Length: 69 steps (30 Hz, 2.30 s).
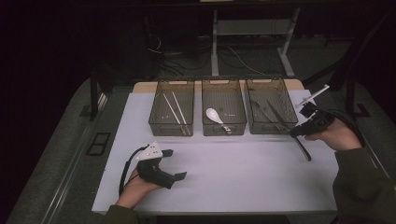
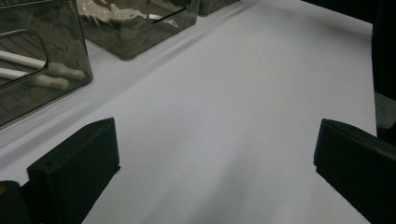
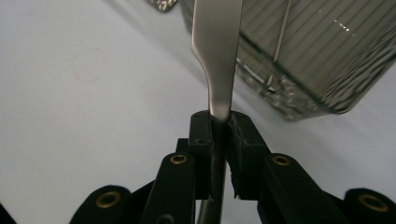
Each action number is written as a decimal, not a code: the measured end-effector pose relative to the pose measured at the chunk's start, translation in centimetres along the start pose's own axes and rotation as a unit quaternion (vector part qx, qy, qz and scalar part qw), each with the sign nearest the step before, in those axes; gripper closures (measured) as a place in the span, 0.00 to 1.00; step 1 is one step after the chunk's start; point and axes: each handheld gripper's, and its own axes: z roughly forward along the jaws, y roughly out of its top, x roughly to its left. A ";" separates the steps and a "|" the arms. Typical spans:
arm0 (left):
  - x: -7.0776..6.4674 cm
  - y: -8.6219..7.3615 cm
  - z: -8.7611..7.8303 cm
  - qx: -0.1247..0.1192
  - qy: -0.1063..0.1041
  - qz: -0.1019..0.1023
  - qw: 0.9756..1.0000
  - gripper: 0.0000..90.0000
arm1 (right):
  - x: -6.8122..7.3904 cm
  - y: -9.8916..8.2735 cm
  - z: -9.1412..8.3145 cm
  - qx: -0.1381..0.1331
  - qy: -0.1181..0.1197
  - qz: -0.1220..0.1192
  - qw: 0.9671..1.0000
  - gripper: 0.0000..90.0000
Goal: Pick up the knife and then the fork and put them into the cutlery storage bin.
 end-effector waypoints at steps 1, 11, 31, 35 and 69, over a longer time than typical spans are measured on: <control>0.0 0.0 0.0 0.000 0.000 0.000 1.000 0.00 | -0.1 0.2 -0.1 -0.002 -0.004 0.002 1.000 0.89; 0.0 0.0 0.0 0.002 -0.002 0.001 1.000 0.00 | -1.6 2.9 -1.2 -0.002 -0.021 0.016 1.000 0.89; 0.0 0.0 0.0 0.000 -0.003 0.000 1.000 0.00 | -4.1 9.6 -0.4 -0.013 -0.053 0.044 0.998 0.89; 0.1 0.0 -0.1 0.000 -0.003 0.001 1.000 0.00 | -4.9 10.9 0.3 -0.017 -0.059 0.052 0.997 0.89; 0.1 -0.1 0.1 0.002 -0.008 -0.001 1.000 0.00 | -8.2 10.0 9.6 0.047 -0.070 0.101 0.991 0.88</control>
